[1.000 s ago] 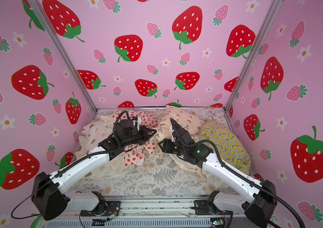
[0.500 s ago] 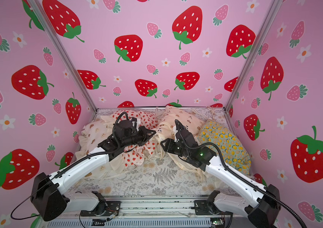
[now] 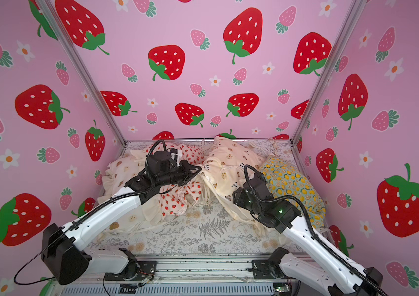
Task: Zip up pillowcases
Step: Adjust the pillowcase at the center of the board, then zip the pillowcase.
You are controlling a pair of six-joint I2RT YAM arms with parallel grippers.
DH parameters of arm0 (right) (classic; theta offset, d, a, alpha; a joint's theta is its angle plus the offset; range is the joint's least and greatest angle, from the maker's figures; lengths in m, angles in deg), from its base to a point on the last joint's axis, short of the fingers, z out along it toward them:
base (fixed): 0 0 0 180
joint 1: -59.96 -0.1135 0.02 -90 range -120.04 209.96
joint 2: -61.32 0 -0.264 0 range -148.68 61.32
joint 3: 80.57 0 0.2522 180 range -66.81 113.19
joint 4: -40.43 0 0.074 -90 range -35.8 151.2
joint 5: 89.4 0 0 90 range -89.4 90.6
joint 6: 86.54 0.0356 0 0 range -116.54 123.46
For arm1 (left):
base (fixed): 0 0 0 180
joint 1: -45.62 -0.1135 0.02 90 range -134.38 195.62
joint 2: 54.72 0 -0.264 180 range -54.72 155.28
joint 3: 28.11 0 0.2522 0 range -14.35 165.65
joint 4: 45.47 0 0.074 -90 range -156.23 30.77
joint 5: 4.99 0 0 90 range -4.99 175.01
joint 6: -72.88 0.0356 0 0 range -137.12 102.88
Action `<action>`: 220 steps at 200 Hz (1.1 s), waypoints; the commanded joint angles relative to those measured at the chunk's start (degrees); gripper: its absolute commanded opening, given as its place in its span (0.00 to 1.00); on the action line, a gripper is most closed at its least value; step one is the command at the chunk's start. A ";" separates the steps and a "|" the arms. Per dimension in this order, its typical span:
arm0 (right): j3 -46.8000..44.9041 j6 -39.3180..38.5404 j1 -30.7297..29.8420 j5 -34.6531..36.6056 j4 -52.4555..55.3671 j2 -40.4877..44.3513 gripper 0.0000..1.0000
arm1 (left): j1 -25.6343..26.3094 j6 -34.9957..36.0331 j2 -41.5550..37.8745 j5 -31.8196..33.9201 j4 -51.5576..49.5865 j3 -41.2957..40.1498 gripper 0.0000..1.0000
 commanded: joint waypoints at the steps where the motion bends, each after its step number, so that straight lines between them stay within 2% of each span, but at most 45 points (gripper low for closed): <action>1: -3.12 1.75 2.26 -0.01 -1.70 -2.29 0.50 | -0.69 3.86 1.63 -1.49 -0.54 6.11 0.00; 34: -3.85 -3.25 8.00 -4.03 -14.65 -11.74 0.45 | -1.50 6.28 3.08 -1.03 -3.58 11.65 0.00; 50: -0.81 -7.29 8.54 -1.86 -19.91 -17.64 0.45 | -1.52 8.52 2.32 0.42 -6.36 14.27 0.00; 66: 4.70 -12.11 9.07 -3.03 -24.68 -24.26 0.45 | -1.56 9.86 0.10 3.08 -9.46 15.27 0.00; 94: 16.86 -17.95 9.28 -7.68 -28.16 -35.39 0.45 | -1.84 10.25 -6.11 6.90 -14.78 12.47 0.00; 110: 21.36 -18.90 9.81 -8.41 -28.69 -39.11 0.46 | -2.39 8.90 -10.58 8.37 -14.66 8.11 0.00; 126: 24.47 -19.55 11.57 -12.89 -27.94 -41.73 0.46 | -2.77 8.72 -13.35 10.48 -16.51 5.06 0.00; 153: 24.35 -22.16 13.16 -13.24 -22.67 -41.26 0.46 | -3.98 5.95 -12.23 8.32 -14.60 1.91 0.00; 179: 19.67 -23.64 12.45 -16.30 -21.13 -34.70 0.51 | -4.62 2.52 -11.19 8.58 -10.79 -1.06 0.00; 183: 18.84 -23.79 12.03 -16.21 -20.90 -33.36 0.56 | -4.80 2.49 -11.27 8.48 -10.07 -1.57 0.00; 203: 15.85 -24.16 10.45 -15.69 -16.34 -27.98 0.65 | -6.09 1.74 -11.97 8.30 -9.51 -2.98 0.00; 220: 11.33 -21.50 9.92 -18.09 -18.08 -22.46 0.68 | -7.26 0.66 -12.74 6.61 -9.52 -4.62 0.00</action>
